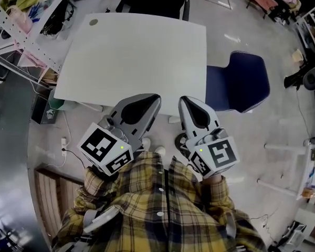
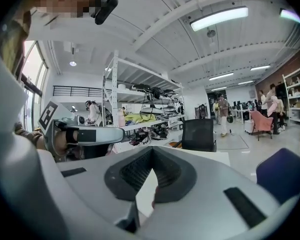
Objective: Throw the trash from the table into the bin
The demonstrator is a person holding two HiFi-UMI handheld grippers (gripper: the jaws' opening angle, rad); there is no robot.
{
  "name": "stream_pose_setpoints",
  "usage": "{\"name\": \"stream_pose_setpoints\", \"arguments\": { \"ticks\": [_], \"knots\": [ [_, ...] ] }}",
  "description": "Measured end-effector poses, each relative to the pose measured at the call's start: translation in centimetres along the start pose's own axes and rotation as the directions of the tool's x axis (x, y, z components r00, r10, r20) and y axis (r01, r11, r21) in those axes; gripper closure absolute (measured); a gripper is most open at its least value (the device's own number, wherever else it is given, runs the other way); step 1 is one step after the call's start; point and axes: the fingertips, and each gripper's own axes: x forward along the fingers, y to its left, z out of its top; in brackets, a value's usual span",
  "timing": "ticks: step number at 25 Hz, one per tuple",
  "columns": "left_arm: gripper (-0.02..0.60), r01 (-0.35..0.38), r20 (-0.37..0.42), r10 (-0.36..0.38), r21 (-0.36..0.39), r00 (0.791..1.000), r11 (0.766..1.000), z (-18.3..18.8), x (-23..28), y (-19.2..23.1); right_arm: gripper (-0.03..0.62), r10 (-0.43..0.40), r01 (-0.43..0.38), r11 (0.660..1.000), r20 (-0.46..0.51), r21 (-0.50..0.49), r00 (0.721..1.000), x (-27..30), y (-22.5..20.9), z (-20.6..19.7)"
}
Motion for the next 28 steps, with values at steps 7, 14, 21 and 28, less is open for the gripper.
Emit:
{"name": "stream_pose_setpoints", "arguments": {
  "ticks": [7,14,21,28],
  "knots": [
    [0.571,0.019,-0.007,-0.019,0.004,1.0,1.0,0.1,-0.2,0.1,0.596,-0.012,0.012,1.0,-0.012,-0.018,1.0,0.3,0.5,-0.1],
    [0.571,0.038,-0.014,-0.038,0.007,0.999,0.999,-0.2,-0.3,-0.4,0.597,-0.031,0.031,0.999,-0.013,-0.02,0.999,-0.4,0.4,-0.2],
    [0.571,0.042,-0.024,-0.042,0.0,0.999,0.999,-0.9,0.4,-1.5,0.597,-0.041,0.041,0.999,-0.024,-0.011,0.999,-1.5,-0.6,-0.6],
    [0.571,0.05,-0.02,-0.05,0.001,0.999,0.999,-0.8,1.2,-1.5,0.597,-0.037,0.037,0.999,-0.031,-0.017,0.999,-1.6,-0.9,-0.6]
  ]
}}
